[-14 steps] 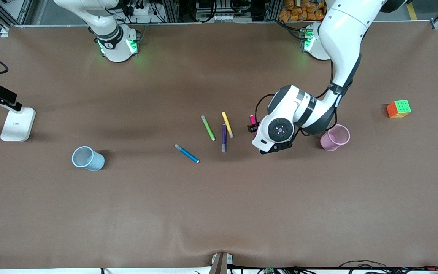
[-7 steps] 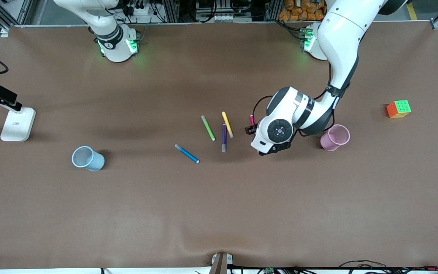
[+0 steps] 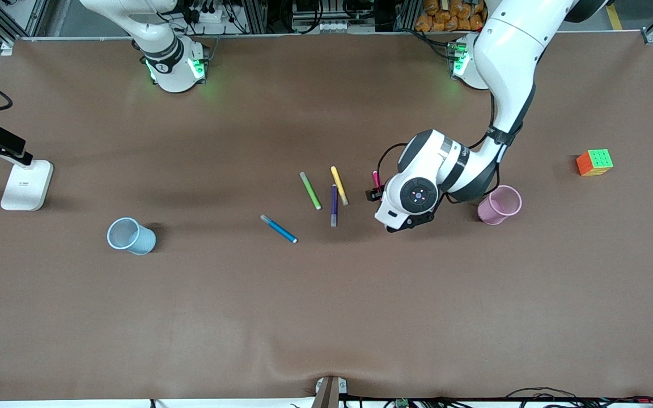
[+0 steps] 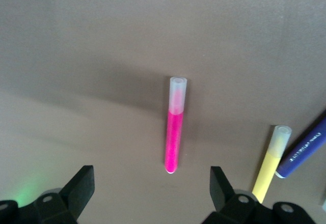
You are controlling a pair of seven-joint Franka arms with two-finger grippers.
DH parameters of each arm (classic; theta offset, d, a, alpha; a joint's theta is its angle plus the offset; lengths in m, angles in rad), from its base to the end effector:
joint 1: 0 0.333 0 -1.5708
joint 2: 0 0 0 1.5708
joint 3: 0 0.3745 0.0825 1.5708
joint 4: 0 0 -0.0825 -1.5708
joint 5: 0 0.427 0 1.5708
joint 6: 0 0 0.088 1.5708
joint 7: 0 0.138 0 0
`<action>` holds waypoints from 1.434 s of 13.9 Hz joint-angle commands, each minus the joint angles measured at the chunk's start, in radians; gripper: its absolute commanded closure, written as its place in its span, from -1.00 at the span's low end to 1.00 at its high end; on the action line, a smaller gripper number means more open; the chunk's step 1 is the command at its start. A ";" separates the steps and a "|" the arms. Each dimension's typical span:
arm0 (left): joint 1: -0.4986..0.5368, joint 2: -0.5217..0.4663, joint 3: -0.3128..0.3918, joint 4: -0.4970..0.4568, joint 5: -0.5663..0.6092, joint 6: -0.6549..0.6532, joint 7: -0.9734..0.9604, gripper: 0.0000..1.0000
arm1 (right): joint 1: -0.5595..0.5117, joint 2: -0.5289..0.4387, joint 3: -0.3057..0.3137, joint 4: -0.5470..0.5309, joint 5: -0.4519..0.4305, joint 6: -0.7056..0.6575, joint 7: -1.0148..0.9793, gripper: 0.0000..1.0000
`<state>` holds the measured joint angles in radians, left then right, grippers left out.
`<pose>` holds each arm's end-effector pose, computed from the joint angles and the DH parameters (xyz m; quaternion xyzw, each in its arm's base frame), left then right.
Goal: Place pink and blue markers in matching cups
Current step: 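Close the left gripper on the pink marker's body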
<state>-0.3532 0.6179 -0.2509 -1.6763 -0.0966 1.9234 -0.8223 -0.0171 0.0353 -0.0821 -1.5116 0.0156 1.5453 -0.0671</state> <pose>0.5738 -0.3894 0.2224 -0.9675 -0.1398 0.2089 0.0268 0.6056 -0.0571 0.6590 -0.9999 0.0158 0.0002 0.0064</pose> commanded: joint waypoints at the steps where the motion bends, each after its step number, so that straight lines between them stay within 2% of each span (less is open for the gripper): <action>1: -0.003 0.011 0.001 0.000 -0.034 0.029 -0.011 -1.00 | -0.015 -0.006 0.015 0.001 -0.011 -0.010 0.004 -1.00; 11: -0.009 0.045 0.002 0.000 -0.034 0.051 -0.011 -1.00 | -0.018 -0.008 0.015 0.001 -0.011 -0.010 0.004 -1.00; 20: -0.006 0.082 0.002 -0.016 -0.049 0.112 -0.008 -0.57 | -0.020 -0.008 0.015 -0.001 -0.011 -0.010 0.004 -1.00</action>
<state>-0.3545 0.7010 -0.2514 -1.6802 -0.1255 2.0122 -0.8225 -0.0172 0.0353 -0.0825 -1.5116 0.0156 1.5443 -0.0671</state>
